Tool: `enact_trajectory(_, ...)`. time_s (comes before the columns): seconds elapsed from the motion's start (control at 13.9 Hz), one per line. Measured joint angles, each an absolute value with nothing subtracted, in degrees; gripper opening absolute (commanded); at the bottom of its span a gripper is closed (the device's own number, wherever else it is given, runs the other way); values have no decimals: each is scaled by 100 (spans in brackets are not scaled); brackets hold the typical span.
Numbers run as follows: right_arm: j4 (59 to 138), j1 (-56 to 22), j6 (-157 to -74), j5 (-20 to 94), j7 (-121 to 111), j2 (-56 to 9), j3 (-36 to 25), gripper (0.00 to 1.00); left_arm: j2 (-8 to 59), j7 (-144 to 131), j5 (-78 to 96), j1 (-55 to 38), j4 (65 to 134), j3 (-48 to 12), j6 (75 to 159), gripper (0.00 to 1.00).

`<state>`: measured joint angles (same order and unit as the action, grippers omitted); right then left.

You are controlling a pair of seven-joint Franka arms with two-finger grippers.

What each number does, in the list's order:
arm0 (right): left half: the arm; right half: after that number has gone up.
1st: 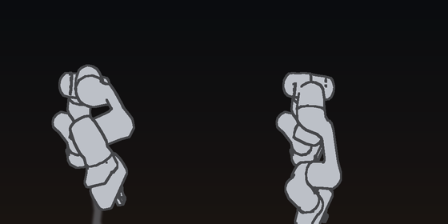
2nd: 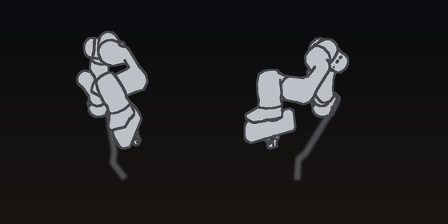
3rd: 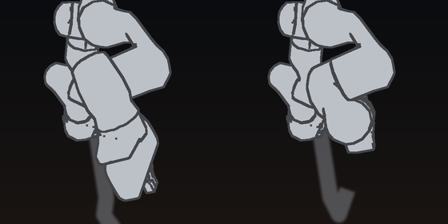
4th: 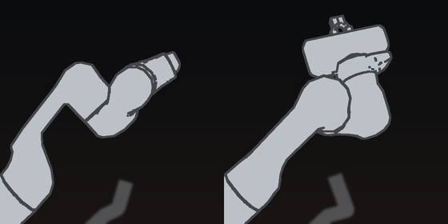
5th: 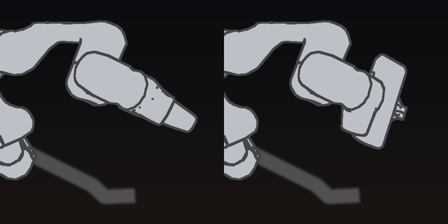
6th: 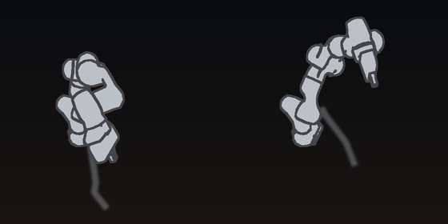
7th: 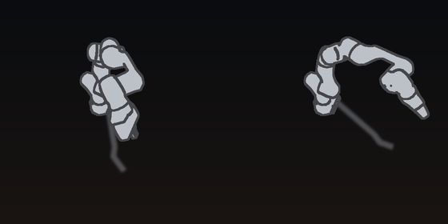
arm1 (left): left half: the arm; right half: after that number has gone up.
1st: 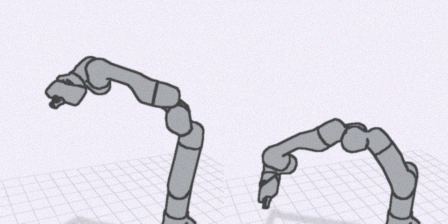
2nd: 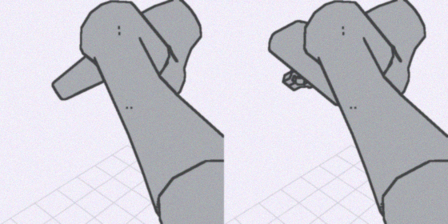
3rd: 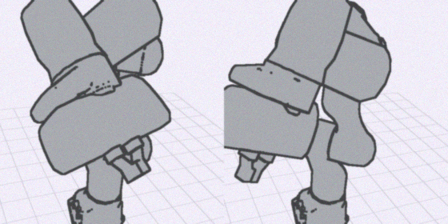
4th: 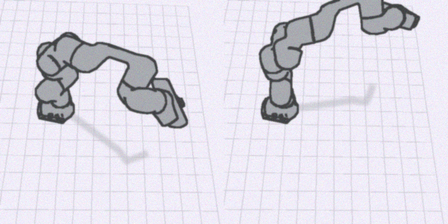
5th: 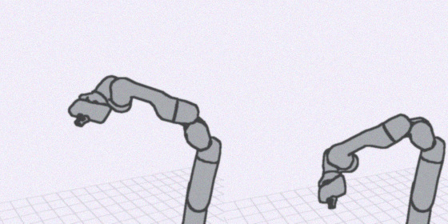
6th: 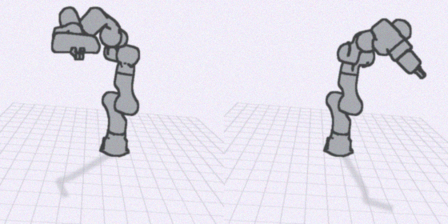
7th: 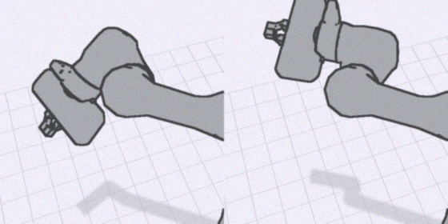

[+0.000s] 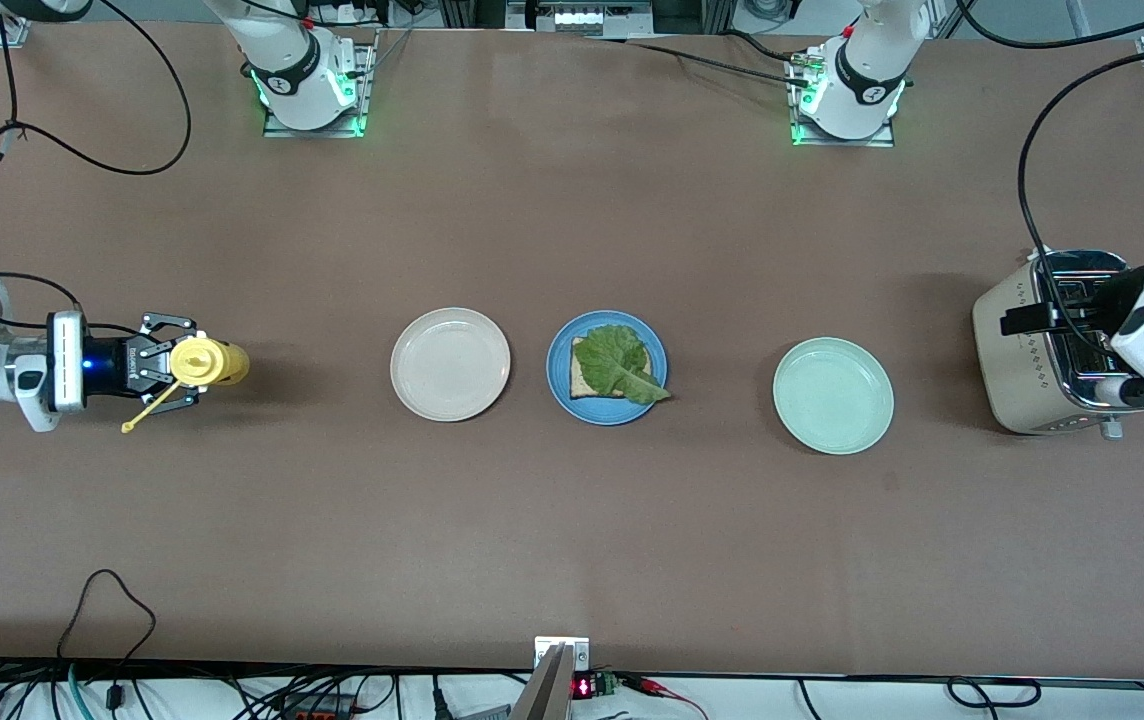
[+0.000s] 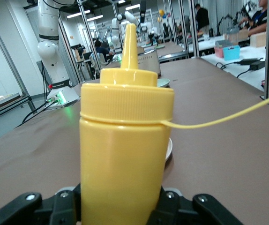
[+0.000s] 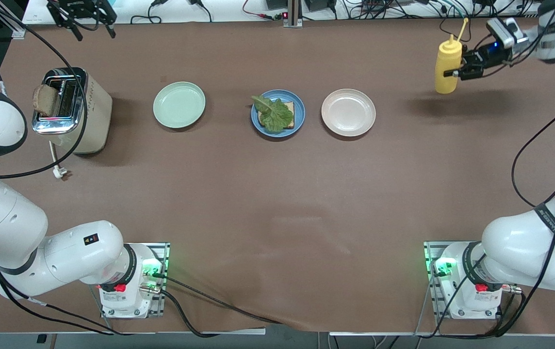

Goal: Make sandwich in blue plate with both arms
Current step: 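Release the bottle with the right gripper while the left gripper grasps bread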

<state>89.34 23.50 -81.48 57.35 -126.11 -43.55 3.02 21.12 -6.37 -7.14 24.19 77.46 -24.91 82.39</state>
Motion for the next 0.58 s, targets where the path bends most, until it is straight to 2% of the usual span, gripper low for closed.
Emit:
enact_trajectory(0.29,8909,2501,-8137,5797,-13471,-4735,310,36,2340,36,-1640,2920,7749,-2432,8275,100)
enact_trajectory(0.58,8904,2565,-8137,5917,-14166,-5109,313,36,2538,1001,-2180,3425,8135,-2423,8942,97)
